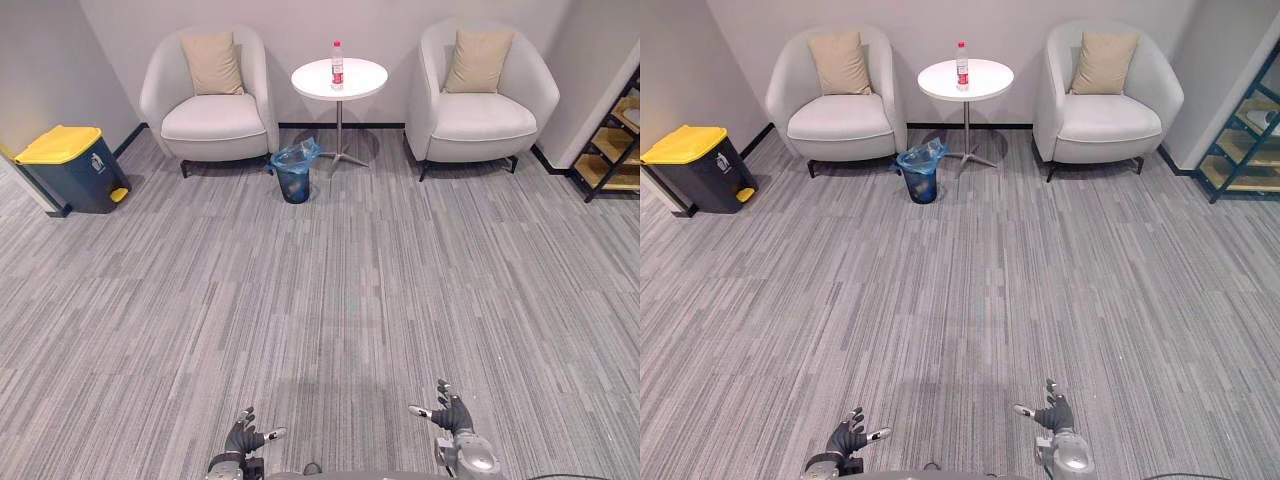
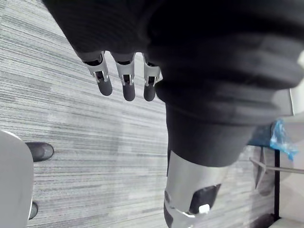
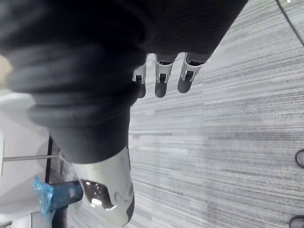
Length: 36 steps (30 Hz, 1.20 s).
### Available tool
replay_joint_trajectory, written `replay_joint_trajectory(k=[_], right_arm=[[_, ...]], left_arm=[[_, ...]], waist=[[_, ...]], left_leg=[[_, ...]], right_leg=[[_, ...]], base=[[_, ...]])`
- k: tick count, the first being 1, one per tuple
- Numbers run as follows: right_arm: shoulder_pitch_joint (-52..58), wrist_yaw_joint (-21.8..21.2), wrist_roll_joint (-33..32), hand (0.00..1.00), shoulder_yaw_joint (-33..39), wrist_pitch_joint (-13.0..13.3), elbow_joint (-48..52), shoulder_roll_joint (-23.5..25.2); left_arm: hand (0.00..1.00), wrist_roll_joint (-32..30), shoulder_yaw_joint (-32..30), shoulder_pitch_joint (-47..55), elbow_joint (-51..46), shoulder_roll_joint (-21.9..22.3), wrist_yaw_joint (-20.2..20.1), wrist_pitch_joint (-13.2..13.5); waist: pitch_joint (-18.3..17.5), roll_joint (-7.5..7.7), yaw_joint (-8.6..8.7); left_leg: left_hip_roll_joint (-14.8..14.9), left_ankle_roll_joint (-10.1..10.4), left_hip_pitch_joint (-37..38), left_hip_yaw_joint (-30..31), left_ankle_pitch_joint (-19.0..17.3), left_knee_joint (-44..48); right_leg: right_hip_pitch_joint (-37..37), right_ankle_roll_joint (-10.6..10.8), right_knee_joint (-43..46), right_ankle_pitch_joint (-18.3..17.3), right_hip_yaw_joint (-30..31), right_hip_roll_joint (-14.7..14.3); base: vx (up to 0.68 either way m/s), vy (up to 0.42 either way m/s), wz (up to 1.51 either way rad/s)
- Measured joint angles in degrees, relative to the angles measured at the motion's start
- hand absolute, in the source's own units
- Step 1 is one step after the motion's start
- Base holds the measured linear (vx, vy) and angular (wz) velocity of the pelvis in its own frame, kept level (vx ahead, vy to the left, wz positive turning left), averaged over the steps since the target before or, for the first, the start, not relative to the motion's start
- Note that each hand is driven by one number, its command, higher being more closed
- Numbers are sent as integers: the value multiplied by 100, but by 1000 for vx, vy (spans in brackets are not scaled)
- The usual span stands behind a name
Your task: Gather rubbish on tea table into small bin, then transfer packed bag to large trash can.
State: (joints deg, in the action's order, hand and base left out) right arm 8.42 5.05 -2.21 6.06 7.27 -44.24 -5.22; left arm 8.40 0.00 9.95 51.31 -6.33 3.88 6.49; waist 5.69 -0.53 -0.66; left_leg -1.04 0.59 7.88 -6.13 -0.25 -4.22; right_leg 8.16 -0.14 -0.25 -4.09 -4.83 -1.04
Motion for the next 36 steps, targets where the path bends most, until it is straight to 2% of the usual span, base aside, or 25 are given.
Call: replay_joint_trajectory(k=[11,26,32,36], right_arm=[[-3,-30,2,0,98,0,0,-204],[-2,-38,60,0,236,-22,324,-425],[-19,-35,57,0,242,-37,408,-447],[-74,-25,53,0,241,-48,478,-463]], left_arm=[[0,0,-259,17,-5,-75,-10,0],[0,-25,-218,25,-202,-122,-22,-1],[0,-22,-217,21,-396,-137,-18,2],[0,-13,-220,23,-528,-139,-11,4]], waist=[[-15,38,1],[-9,13,13],[-23,-8,-6],[-34,-24,-17]], left_leg=[[-14,-21,48,-16,16,-106],[14,-27,-28,-207,-67,-106],[35,-41,-221,-358,-215,-44],[74,-107,-440,-530,-640,485]], right_leg=[[41,3,-104,3,13,-1],[-60,-46,-197,34,191,-34],[-273,-3,-206,5,342,-54],[-325,72,-179,-45,460,-40]], base=[[0,-3,0],[-19,-28,-7],[58,-28,-14],[120,0,-24]])
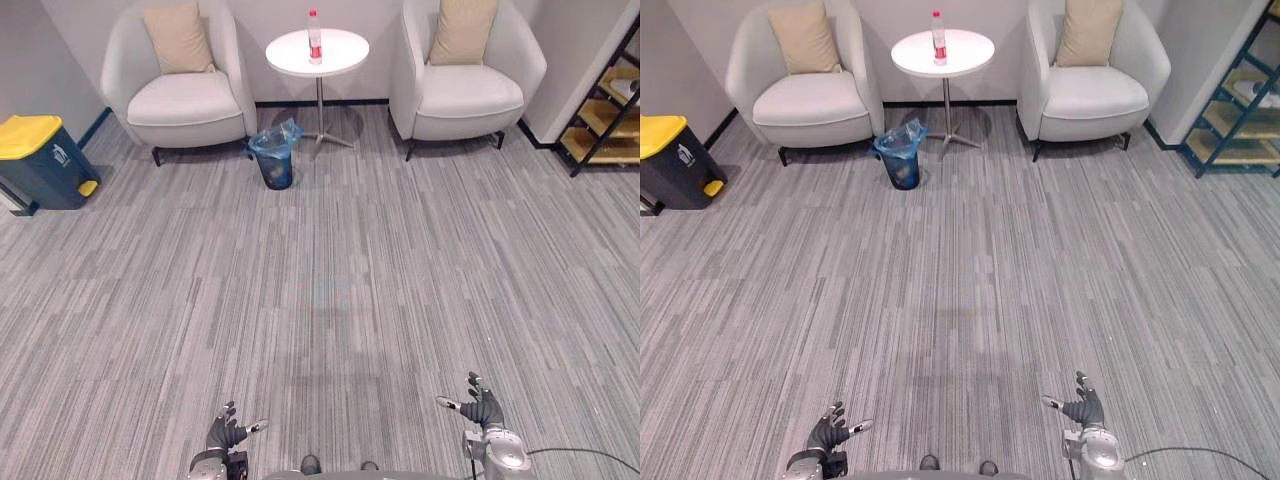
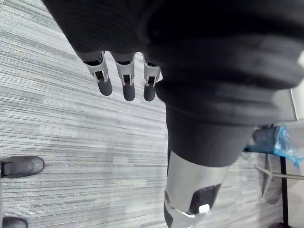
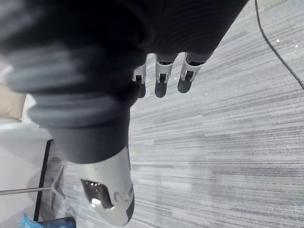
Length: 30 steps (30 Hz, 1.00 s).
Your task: Gather rubbish on tea table into small bin, then transfer packed bag to large trash can.
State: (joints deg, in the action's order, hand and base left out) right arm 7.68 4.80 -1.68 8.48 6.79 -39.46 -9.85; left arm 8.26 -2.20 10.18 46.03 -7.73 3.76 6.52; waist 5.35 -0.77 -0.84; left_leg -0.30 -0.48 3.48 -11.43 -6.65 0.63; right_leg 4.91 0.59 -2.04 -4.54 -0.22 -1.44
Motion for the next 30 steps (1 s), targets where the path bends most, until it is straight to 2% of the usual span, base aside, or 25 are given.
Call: replay_joint_trajectory(k=[2,3,4,6,7,9,10,12,13,14,15,16,17,18,19,20,21,22,23,24,26,27,28,30], right_arm=[[-108,6,-7,0,2,-34,4,-48],[-122,9,-15,0,13,-53,4,-74],[-130,13,-19,0,24,-54,4,-81],[-169,24,-51,0,68,-62,4,-70],[-162,24,-52,0,67,-64,4,-70],[-86,27,-54,0,59,-69,4,-43],[-77,27,-54,0,49,-96,-21,13],[-122,29,-54,0,57,-104,-24,-10],[-183,32,-55,0,56,-103,-27,-54],[-258,37,-55,0,56,-103,-35,-87],[-351,40,-59,0,55,-102,-79,-137],[-379,47,-74,0,57,-102,-113,-182],[-371,49,-101,0,60,-102,-132,-193],[-326,59,-113,0,62,-102,-160,-189],[-312,67,-125,0,71,-102,-198,-197],[-353,97,-182,0,140,-147,-240,-212],[-377,117,-233,0,153,-146,-233,-191],[-454,122,-256,0,182,-146,-232,-186],[-457,125,-333,0,171,-146,-230,-176],[-436,125,-373,0,161,-146,-230,-167],[-368,153,-537,0,112,-73,-214,-172],[-392,167,-575,0,116,-43,-197,-178],[-412,174,-587,0,117,-41,-183,-177],[-471,179,-684,0,187,-61,-191,-140]], left_arm=[[0,4,2,-16,-78,9,1,0],[0,7,2,-14,-162,15,1,0],[0,7,1,-13,-207,19,4,1],[0,11,2,-15,-354,23,5,12],[0,12,4,-16,-376,23,5,16],[0,19,46,-13,-383,-22,11,29],[0,19,43,-42,-377,-96,17,21],[0,20,35,-45,-374,-125,24,2],[0,23,27,-54,-373,-131,30,3],[0,29,13,-91,-371,-130,34,1],[0,89,-5,-167,-369,-135,41,1],[0,126,-8,-250,-362,-155,43,5],[0,128,-9,-274,-364,-174,47,8],[0,127,-18,-290,-362,-231,56,15],[0,124,-30,-289,-325,-227,61,16],[0,121,-45,-355,-209,-118,78,8],[0,121,-46,-408,-212,-79,90,14],[0,125,-49,-502,-196,-8,125,15],[0,126,-52,-516,-191,59,130,15],[0,125,-50,-495,-189,84,127,14],[0,128,-42,-441,-193,118,117,17],[0,129,-41,-459,-212,130,116,17],[0,129,-40,-471,-238,135,116,17],[0,129,-21,-519,-318,157,119,14]], waist=[[-22,-69,5],[-14,-121,5],[-9,-140,5],[33,-235,7],[50,-258,11],[88,-260,47],[172,-194,37],[239,-100,92],[337,-231,177],[382,-223,249],[472,-318,303],[497,-339,309],[481,-285,312],[468,-130,310],[467,-110,316],[412,-263,314],[386,-289,309],[416,-334,307],[437,-369,300],[447,-364,289],[481,-305,210],[515,-213,141],[521,-208,119],[533,-221,-2]], left_leg=[[13,-66,-195,-63,-167,277],[25,-91,-210,-113,-217,384],[24,-98,-196,-138,-249,435],[22,-155,-66,-136,-456,635],[18,-169,-4,-137,-501,649],[-19,-268,215,-72,-813,649],[-137,-293,338,-56,-914,694],[-137,-323,499,43,-1005,727],[-39,-311,575,144,-1039,721],[79,-307,652,214,-1041,713],[245,-305,712,321,-1040,713],[332,-294,775,375,-1038,715],[332,-168,826,384,-1039,715],[298,143,986,478,-1156,733],[329,284,1073,556,-1249,757],[551,399,1015,612,-1251,974],[638,533,793,668,-1175,1351],[762,714,420,690,-984,2172],[945,720,-6,704,-524,3285],[1059,732,-176,717,-242,3873],[1396,690,-670,553,-324,5406],[1458,627,-1019,450,-363,5745],[1465,596,-1241,420,-381,5765],[1429,406,-2024,277,-504,5241]], right_leg=[[-151,138,196,-94,40,28],[-291,280,515,-220,44,43],[-380,332,752,-318,38,55],[-861,595,2165,-759,-61,128],[-1049,685,2652,-817,-141,164],[-1752,693,4328,-871,-561,407],[-2029,652,4967,-1025,-792,691],[-2263,576,5216,-1283,-1089,878],[-2462,434,5081,-1386,-1294,885],[-2595,408,4822,-1408,-1421,843],[-2791,318,4274,-1326,-1591,748],[-2930,291,3478,-1022,-1644,620],[-2899,258,2998,-718,-1603,588],[-2835,-69,2280,95,-1488,559],[-2802,-441,2361,571,-1418,584],[-2819,-516,2580,312,-1570,466],[-2782,-554,2528,197,-1640,416],[-2548,-617,2282,148,-1726,291],[-2082,-653,1867,142,-1769,123],[-1781,-683,1639,151,-1778,53],[-815,-731,1058,121,-1764,-118],[-495,-760,814,98,-1694,-149],[-390,-772,715,86,-1664,-155],[-134,-735,462,54,-1589,-143]], base=[[139,17,-26],[145,35,-28],[133,49,-28],[133,70,-10],[154,95,3],[152,71,10],[147,30,8],[229,-8,21],[325,-69,43],[348,-104,49],[313,-108,48],[368,-126,42],[448,-166,44],[480,-189,41],[476,-210,35],[362,-182,25],[546,-291,19],[563,-313,25],[584,-306,21],[399,-191,13],[429,-185,-2],[380,-166,-14],[386,-142,-17],[280,-44,-15]])
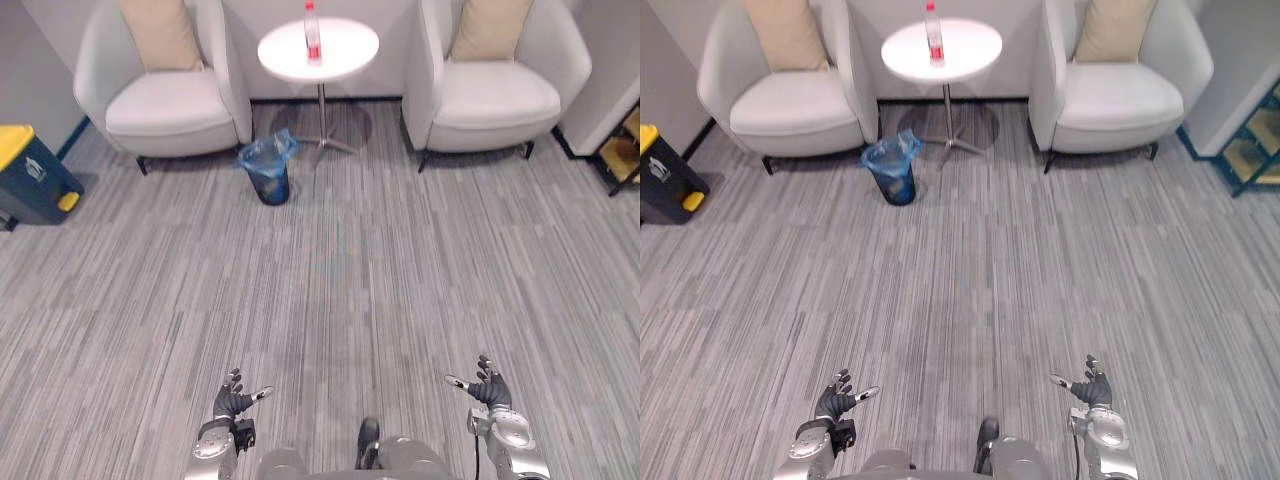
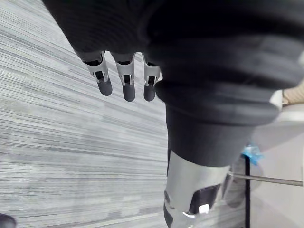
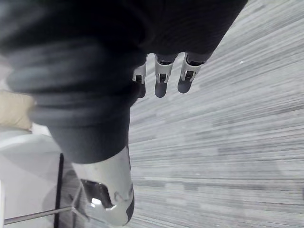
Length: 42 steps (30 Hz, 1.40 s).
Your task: Gather rubbish on tea table into small bin, then transfer packed bag to large trash can.
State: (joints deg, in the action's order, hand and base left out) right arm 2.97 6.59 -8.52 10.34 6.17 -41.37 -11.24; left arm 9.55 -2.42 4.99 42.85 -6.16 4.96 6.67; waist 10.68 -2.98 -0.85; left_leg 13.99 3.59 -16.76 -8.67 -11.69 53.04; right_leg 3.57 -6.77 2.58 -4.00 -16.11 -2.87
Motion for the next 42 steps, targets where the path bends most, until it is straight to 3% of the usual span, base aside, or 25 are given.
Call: replay_joint_trajectory(k=[4,6,9,10,11,12,14,16,18,22,23,25,26,27,28,29,30,32,33,34,35,37,40,41,42], right_arm=[[4,98,-40,0,120,-5,-43,94],[5,100,-39,0,189,-5,-79,62],[30,97,-27,0,53,-14,-226,128],[41,88,25,0,-28,-14,-281,166],[53,86,48,0,-58,-18,-328,189],[-3,81,121,0,-102,-23,-334,187],[-72,64,235,0,-247,-24,-413,218],[-96,56,240,0,-252,-33,-509,261],[-117,56,245,0,-422,-31,-507,230],[-167,50,250,0,-453,-22,-507,141],[-103,50,249,0,-453,-25,-511,123],[-39,51,248,0,-461,-37,-509,150],[27,53,247,0,-457,-33,-493,179],[78,61,245,0,-425,-52,-534,85],[66,68,242,0,-418,-51,-497,80],[33,66,242,0,-414,-36,-490,84],[-21,60,241,0,-414,-34,-495,122],[15,64,223,0,-457,-37,-451,197],[90,69,210,0,-458,-20,-424,224],[102,72,170,0,-455,1,-338,301],[99,75,158,0,-454,5,-288,317],[-34,81,81,0,-409,16,-272,338],[-75,85,11,0,-332,5,-290,338],[-43,90,12,0,-304,4,-319,318],[-10,90,14,0,-309,0,-406,293]], left_arm=[[0,0,54,-31,-11,69,3,-11],[0,-1,63,-5,-13,99,4,-12],[0,-1,55,172,-9,50,10,-17],[0,-1,74,269,-1,49,9,-20],[0,0,75,300,20,43,9,-22],[0,0,106,286,78,52,10,-39],[0,2,225,290,79,-9,13,-63],[0,4,232,287,78,-50,19,-62],[0,95,242,246,75,-174,31,-41],[0,126,231,75,114,-195,37,-19],[0,125,232,18,121,-181,37,-15],[0,124,229,18,174,-222,43,-4],[0,120,227,65,204,-287,47,3],[0,107,225,-10,438,-189,51,-13],[0,99,226,11,466,-167,34,-4],[0,98,220,1,487,-149,38,-3],[0,90,189,-59,518,-92,31,-9],[0,90,172,-48,496,12,13,-12],[0,90,171,-28,484,41,10,-9],[0,90,175,20,456,90,5,-9],[0,90,179,20,434,107,4,-8],[0,91,178,-1,364,131,5,-11],[0,95,181,22,359,160,5,-15],[0,95,184,88,362,165,5,-17],[0,95,183,140,376,152,8,-19]], waist=[[116,77,-60],[102,-16,-102],[3,25,-237],[-61,216,-342],[-105,291,-370],[-130,308,-350],[-125,315,-306],[-116,278,-297],[-123,236,-145],[-24,66,21],[-5,42,38],[-8,134,101],[-29,307,174],[-28,156,235],[-88,70,234],[-91,27,237],[-64,-30,244],[19,-39,171],[38,-37,138],[50,-2,17],[70,42,-20],[108,30,-81],[128,58,-193],[125,12,-195],[140,-45,-233]], left_leg=[[-581,160,-235,129,144,-2721],[-739,184,-167,377,433,-4020],[-926,-148,-176,446,1060,-3847],[-1076,-299,-200,193,953,-3521],[-1158,-344,-187,86,797,-3447],[-1258,-441,-126,8,658,-3435],[-1437,-611,389,-152,368,-3579],[-1453,-689,872,-191,131,-3627],[-1428,-737,1518,-158,-17,-3858],[-1178,-731,2108,-35,-13,-4111],[-1099,-710,2276,70,-9,-4117],[-1037,-422,2547,216,-31,-4143],[-1084,-147,2723,465,-177,-4145],[-905,19,2896,710,-323,-4123],[-756,103,2831,742,-274,-3996],[-665,130,2750,777,-257,-3788],[-463,437,2231,949,-34,-2661],[-260,681,1630,1092,409,-865],[-191,643,1459,1035,346,-334],[-111,363,972,787,169,453],[-101,292,754,689,127,539],[-165,17,-54,366,-57,-149],[-592,88,-217,380,50,-2271],[-736,163,-98,405,335,-3434],[-779,154,28,431,912,-4073]], right_leg=[[437,235,-186,-220,54,210],[525,397,-183,-408,121,219],[617,769,156,-947,414,445],[458,948,693,-1299,638,788],[299,1097,1038,-1404,760,907],[27,1164,1643,-1428,922,1056],[-661,1681,3508,-1067,1179,1393],[-923,1600,4426,-1110,1103,1487],[-1385,1187,4814,-1379,644,1457],[-2168,984,3587,-1433,214,1098],[-2312,987,2895,-1199,214,997],[-2345,975,1572,-314,345,843],[-2301,940,1033,577,616,857],[-2353,617,1554,773,514,765],[-2368,533,1683,506,463,665],[-2356,488,1729,393,385,594],[-2094,352,1597,216,234,436],[-1298,283,1058,165,148,234],[-1009,258,885,149,143,168],[-454,183,547,90,164,92],[-311,164,433,46,186,82],[21,253,165,9,225,100],[194,451,113,-163,334,279],[336,559,104,-293,372,337],[527,684,121,-462,439,357]], base=[[302,102,-5],[278,193,-17],[402,266,-44],[456,217,-60],[470,217,-60],[485,247,-25],[580,290,-25],[442,139,-25],[581,99,4],[454,-53,23],[483,-144,37],[516,-192,48],[569,-283,64],[665,-328,64],[549,-268,36],[607,-302,23],[504,-269,22],[498,-236,24],[462,-174,5],[333,-117,-7],[361,-114,-9],[351,-30,-8],[333,108,-16],[367,189,-15],[407,231,-21]])
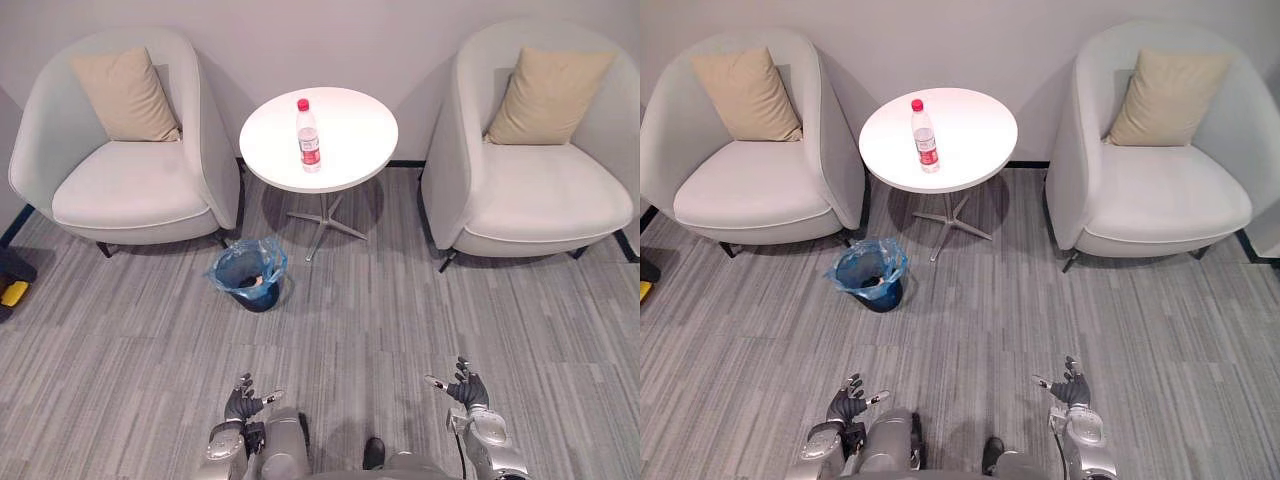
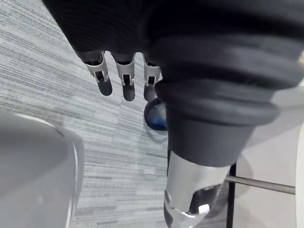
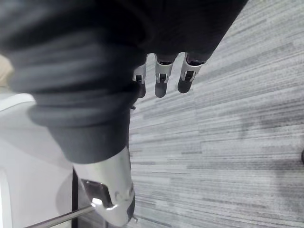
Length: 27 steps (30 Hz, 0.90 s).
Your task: Gather rubbish on tea table into small bin, then transfer packed bag to large trash can.
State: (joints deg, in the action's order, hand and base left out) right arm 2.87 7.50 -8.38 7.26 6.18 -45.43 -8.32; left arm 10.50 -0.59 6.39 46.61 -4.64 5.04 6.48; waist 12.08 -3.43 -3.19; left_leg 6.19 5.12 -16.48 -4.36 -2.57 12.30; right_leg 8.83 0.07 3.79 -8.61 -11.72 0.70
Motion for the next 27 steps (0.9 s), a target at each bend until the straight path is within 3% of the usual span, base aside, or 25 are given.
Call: replay_joint_trajectory(k=[1,2,4,7,8,9,11,12,14,15,17,18,19,20,21,23,26,27], right_arm=[[18,0,0,0,-18,-10,-74,0],[39,-4,1,0,-85,-29,-120,29],[-5,-6,19,0,-139,-24,-115,41],[-97,-21,184,0,-142,-24,-121,38],[-83,-25,227,0,-154,-24,-124,61],[-85,-34,253,0,-156,-24,-129,92],[-81,-41,285,0,-156,-23,-259,92],[-73,-41,345,0,-167,-23,-281,89],[-75,-43,382,0,-200,-24,-295,81],[-70,-53,394,0,-285,-27,-336,30],[-94,-103,395,0,-290,-30,-336,13],[-73,-127,394,0,-299,-31,-335,11],[34,-136,394,0,-320,-25,-327,-4],[157,-137,394,0,-310,-27,-344,-42],[147,-135,393,0,-274,-51,-378,-101],[145,-129,392,0,-250,-45,-366,-107],[379,-129,372,0,-274,-45,-230,2],[392,-119,314,0,-270,-47,-231,38]], left_arm=[[0,0,-1,31,4,-13,2,-1],[0,0,-3,47,3,-23,4,3],[0,-2,10,0,16,-79,-3,1],[0,-2,17,17,97,-51,-4,-5],[0,-2,26,19,115,-96,-2,-5],[0,-1,48,23,115,-176,-2,-3],[0,0,98,36,120,-253,5,-2],[0,4,97,42,120,-289,7,-1],[0,10,94,7,120,-300,13,-1],[0,9,94,-23,120,-288,11,0],[0,6,87,-20,125,-272,10,1],[0,5,85,-15,129,-275,10,1],[0,5,84,50,149,-285,9,0],[0,2,81,21,241,-258,9,3],[0,-3,86,-21,339,-181,-4,-2],[0,-12,84,-33,352,-153,0,0],[0,-28,-9,-149,247,22,-7,-4],[0,-31,-4,-104,134,65,-14,-6]], waist=[[-2,7,-79],[-43,119,-115],[-72,337,-112],[-74,324,-192],[-74,339,-199],[-89,371,-198],[-96,381,-90],[-114,354,-64],[-119,332,-44],[-109,269,51],[-86,194,157],[-84,193,210],[-113,278,238],[-103,276,235],[-146,160,211],[-141,130,256],[-95,85,240],[-59,69,207]], left_leg=[[-34,-65,139,-38,313,-77],[-220,-313,216,-80,417,-25],[-490,-563,-54,-153,-178,614],[-555,-657,241,-390,-560,735],[-617,-730,483,-416,-638,650],[-699,-811,794,-435,-728,543],[-772,-894,1240,-388,-927,430],[-774,-885,1566,-342,-1002,259],[-724,-875,1813,-279,-1011,91],[-597,-873,1932,-122,-1010,6],[-382,-867,2078,25,-1012,-32],[-292,-797,2173,103,-1047,-38],[-215,-495,2361,258,-1202,-23],[-181,-293,2446,371,-1337,-19],[-10,-218,2446,519,-1347,13],[84,-168,2386,758,-1322,328],[366,333,1372,842,-1125,2647],[524,274,1082,604,-1170,3320]], right_leg=[[65,67,0,-76,93,30],[200,208,-7,-244,162,192],[142,380,239,-467,237,526],[-351,541,1646,-605,703,721],[-593,751,2394,-534,786,822],[-904,1100,3408,-449,851,947],[-1274,958,4374,-662,762,1029],[-1575,683,4511,-820,543,1028],[-1903,482,4216,-942,261,977],[-2153,422,3750,-974,91,831],[-2412,409,2988,-882,116,615],[-2490,400,2483,-679,194,534],[-2448,384,1539,317,407,443],[-2321,117,1485,826,385,412],[-2320,86,1702,668,343,287],[-2295,-19,1976,254,175,264],[-1616,-144,1661,-16,-307,192],[-1260,-178,1452,-23,-443,110]], base=[[422,220,-26],[425,192,-13],[461,162,1],[399,172,-30],[416,157,-14],[433,130,4],[474,63,20],[492,23,16],[390,-58,21],[371,-125,46],[329,-149,47],[478,-281,49],[494,-304,56],[465,-309,49],[335,-256,36],[298,-261,41],[257,-239,79],[176,-126,41]])
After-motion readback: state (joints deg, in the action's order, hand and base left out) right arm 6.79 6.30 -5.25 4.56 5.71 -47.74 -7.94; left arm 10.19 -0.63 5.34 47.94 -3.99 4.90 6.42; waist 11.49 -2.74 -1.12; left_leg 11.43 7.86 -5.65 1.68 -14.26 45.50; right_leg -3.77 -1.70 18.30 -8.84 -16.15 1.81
